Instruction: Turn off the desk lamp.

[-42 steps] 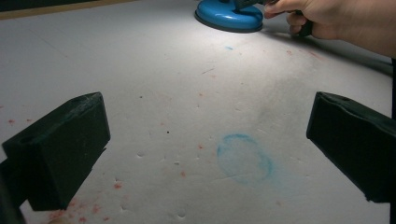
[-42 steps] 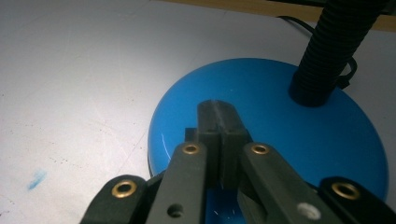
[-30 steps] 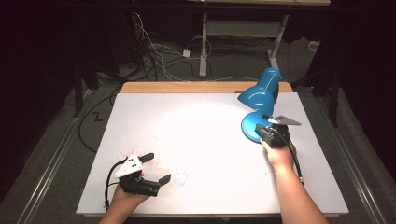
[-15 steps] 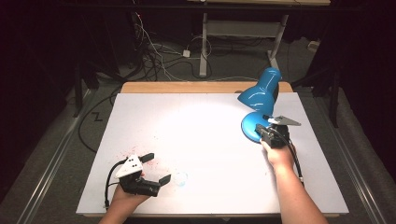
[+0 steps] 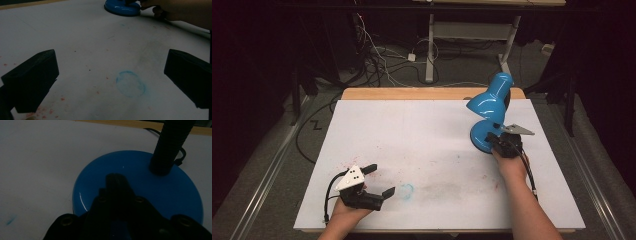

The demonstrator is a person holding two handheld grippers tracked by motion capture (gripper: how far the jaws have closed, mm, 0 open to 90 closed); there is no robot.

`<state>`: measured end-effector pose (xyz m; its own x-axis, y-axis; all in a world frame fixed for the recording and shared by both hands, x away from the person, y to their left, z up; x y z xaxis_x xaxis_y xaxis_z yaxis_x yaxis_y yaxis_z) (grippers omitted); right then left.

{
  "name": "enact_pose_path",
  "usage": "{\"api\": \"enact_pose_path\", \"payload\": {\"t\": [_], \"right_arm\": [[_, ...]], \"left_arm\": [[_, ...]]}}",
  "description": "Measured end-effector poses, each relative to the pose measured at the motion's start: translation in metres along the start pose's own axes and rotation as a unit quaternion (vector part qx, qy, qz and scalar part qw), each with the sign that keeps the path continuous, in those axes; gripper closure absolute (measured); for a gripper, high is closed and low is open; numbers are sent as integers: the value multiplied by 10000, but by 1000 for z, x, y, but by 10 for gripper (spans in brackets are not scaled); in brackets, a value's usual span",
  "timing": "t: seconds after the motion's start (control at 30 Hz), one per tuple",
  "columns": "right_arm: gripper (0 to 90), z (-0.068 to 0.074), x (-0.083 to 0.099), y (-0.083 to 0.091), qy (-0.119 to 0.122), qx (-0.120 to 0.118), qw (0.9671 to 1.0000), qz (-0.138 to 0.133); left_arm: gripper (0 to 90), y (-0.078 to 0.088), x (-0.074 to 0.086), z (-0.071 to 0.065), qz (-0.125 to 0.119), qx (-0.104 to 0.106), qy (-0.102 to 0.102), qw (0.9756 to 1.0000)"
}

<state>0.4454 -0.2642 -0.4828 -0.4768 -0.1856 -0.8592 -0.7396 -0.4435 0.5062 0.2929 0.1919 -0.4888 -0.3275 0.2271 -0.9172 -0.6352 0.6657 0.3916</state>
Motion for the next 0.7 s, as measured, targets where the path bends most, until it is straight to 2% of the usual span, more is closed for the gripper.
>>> {"api": "enact_pose_path", "payload": {"t": [0.03,0.17,0.27,0.7], "right_arm": [[900,-1,0,0,-43,-34,10000,-10],[900,2,-1,0,150,61,9999,56],[900,1,-1,0,56,41,10000,43],[900,3,-2,2,-30,0,10000,75]], "left_arm": [[0,0,0,0,1,1,-2,10000],[0,-1,0,0,19,1,3,10000],[0,-1,0,0,28,8,-13,10000],[0,-1,0,1,13,-10,6,10000]]}}
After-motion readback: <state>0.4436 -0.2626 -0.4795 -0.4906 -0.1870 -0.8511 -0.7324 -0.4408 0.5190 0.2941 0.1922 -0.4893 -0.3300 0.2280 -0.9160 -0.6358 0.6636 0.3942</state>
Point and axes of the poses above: each handheld gripper's, and its own axes: y roughly backward along the jaws, x roughly out of its underside, z roughly to its left, the point moved 1 cm from there along -y, roughly forward along the jaws, and after that the axes turned 7 degrees about -x, right-handed, at the moved point
